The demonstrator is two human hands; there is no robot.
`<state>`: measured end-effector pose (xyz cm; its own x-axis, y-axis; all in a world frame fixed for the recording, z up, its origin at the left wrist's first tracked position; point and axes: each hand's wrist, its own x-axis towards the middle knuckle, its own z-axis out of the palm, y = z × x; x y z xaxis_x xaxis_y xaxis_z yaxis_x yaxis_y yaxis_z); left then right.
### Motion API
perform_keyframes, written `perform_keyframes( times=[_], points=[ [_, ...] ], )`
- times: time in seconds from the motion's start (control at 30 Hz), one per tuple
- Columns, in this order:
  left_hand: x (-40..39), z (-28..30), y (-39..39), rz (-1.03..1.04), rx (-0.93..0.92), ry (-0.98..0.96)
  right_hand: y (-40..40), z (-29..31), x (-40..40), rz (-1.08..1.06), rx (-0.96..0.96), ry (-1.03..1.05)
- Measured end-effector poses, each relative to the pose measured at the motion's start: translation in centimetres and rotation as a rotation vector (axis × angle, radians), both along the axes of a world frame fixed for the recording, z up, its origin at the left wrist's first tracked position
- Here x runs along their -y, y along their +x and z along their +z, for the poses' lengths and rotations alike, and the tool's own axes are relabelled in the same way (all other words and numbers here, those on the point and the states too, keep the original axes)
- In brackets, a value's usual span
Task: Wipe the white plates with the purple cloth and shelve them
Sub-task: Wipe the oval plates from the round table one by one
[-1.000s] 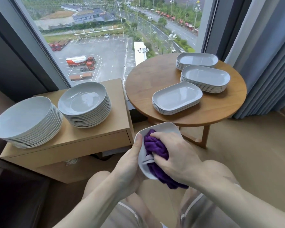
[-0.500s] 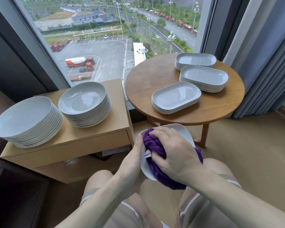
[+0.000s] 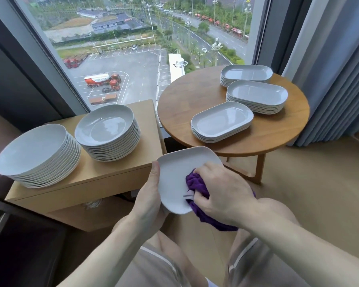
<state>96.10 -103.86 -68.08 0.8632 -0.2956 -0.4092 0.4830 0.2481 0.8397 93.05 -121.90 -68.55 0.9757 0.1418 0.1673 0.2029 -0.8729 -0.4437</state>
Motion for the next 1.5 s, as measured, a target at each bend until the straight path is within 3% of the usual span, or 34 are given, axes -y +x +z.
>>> perform_keyframes(
  times=[0.13, 0.23, 0.6, 0.9, 1.1, 1.33, 1.5],
  points=[
    [1.2, -1.2, -1.3, 0.004, -0.103, 0.054, -1.5, 0.4, -1.9, 0.164, 0.022, 0.058],
    [1.9, -1.6, -1.8, -0.011, -0.12, 0.081, -1.5, 0.3, -1.6, 0.17, 0.051, 0.107],
    [2.0, -0.9, -1.5, -0.083, -0.029, 0.061, -0.5, -0.7, -0.8, -0.018, 0.146, 0.084],
    [3.4, 2.1, 0.9, -0.068, 0.147, 0.02, 2.4, 0.8, 4.7, -0.282, 0.068, 0.015],
    [7.6, 2.9, 3.7, -0.093, 0.14, 0.063, 3.5, 1.0, 9.4, -0.444, 0.003, 0.077],
    [11.4, 1.6, 8.2, -0.008, -0.002, 0.023, 3.7, 0.8, 14.1, -0.713, 0.035, 0.415],
    [13.5, 1.6, 13.6, 0.132, -0.022, 0.083, 4.2, 0.7, 14.8, -0.753, 0.079, 0.544]
  ],
)
